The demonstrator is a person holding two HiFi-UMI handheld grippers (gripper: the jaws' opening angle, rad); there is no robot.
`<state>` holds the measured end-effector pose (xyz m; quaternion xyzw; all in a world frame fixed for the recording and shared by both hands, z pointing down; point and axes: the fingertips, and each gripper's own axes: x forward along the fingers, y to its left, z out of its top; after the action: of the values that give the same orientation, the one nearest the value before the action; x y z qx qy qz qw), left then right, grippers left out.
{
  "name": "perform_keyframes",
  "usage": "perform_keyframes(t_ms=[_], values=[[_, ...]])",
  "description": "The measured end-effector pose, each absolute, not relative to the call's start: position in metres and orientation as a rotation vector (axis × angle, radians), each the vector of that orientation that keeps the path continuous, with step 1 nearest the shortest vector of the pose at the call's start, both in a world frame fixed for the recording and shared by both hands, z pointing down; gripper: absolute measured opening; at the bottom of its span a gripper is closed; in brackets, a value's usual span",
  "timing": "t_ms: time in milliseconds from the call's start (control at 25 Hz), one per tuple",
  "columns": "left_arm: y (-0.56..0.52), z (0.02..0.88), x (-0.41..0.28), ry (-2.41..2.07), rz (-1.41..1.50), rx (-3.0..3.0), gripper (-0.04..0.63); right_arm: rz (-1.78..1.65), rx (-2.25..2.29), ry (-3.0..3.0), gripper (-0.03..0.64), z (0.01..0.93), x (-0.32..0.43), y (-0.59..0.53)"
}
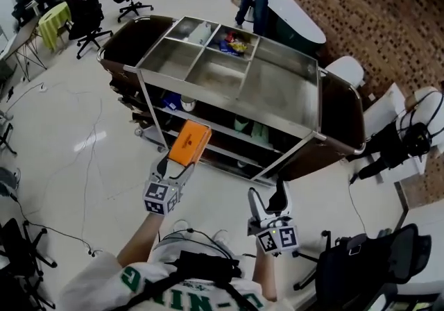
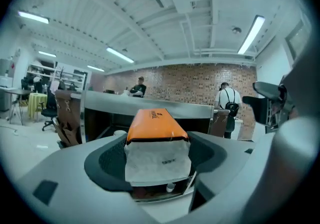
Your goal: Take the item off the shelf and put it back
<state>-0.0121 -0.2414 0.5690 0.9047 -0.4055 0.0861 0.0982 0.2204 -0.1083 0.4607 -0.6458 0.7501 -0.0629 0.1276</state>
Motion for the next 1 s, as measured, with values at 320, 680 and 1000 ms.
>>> perform_keyframes(t_ms=[320, 680, 1000], values=[[-0.193, 0.492, -0.051, -1.216, 0.121, 2.727, 0.341, -0.115, -1.769, 2.230, 0.430, 0.436, 0.198, -0.117], [-0.173, 0.474, -0.071, -1.323, 0.079, 2.726, 0.341, -0.121, -1.749, 2.239, 0.430, 0.434, 0.195, -0.113], [-0.166, 0.476, -0.067, -1.297, 0.090, 2.734, 0.341, -0.102, -1.747, 2.261, 0.430, 0.427, 0.198, -0.106]])
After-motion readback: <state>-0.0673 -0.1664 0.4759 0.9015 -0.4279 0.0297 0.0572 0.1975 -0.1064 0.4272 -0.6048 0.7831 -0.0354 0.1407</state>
